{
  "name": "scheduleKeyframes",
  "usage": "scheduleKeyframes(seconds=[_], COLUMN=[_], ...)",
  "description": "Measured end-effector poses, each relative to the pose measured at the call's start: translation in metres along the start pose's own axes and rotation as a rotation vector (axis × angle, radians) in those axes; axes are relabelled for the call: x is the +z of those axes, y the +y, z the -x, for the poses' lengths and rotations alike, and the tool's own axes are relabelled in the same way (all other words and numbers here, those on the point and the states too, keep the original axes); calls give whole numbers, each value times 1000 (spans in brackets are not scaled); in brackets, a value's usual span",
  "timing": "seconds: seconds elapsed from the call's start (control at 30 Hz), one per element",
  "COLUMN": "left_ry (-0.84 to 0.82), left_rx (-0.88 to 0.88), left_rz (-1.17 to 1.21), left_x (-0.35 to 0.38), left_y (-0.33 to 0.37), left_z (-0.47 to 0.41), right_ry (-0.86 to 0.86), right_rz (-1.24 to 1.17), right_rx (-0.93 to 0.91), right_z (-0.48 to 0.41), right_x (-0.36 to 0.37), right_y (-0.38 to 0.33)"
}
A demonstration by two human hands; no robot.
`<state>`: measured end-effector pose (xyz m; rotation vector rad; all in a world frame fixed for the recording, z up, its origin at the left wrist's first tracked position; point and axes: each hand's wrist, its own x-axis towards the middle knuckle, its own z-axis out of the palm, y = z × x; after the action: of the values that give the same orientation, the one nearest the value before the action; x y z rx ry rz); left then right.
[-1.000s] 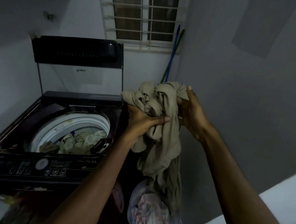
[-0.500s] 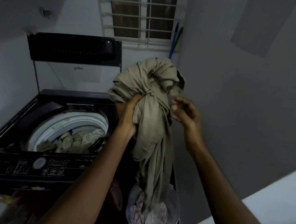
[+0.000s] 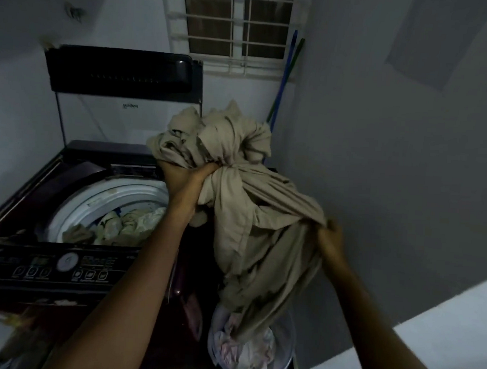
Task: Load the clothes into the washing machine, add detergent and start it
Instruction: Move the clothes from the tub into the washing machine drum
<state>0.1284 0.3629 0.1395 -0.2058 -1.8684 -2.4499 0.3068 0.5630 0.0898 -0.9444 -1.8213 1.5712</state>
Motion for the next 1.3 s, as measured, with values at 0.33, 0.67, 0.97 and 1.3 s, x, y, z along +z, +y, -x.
scheduleKeyframes(seconds=[0.33, 0.67, 0.97, 1.3], left_ry=[-240, -395, -345, -282], left_rx=[-65, -223, -229, -544], left_rz=[-70, -63, -31, 376], left_x=[15, 30, 38, 45], left_y=[-19, 3, -16, -6], left_z=[23, 27, 41, 33], right_ry=[-468, -347, -389, -635], right_rz=[-410, -270, -209, -233], right_rx=[-23, -238, -374, -382], right_z=[-13, -19, -6, -7], right_x=[37, 41, 58, 41], right_y=[-111, -87, -96, -111])
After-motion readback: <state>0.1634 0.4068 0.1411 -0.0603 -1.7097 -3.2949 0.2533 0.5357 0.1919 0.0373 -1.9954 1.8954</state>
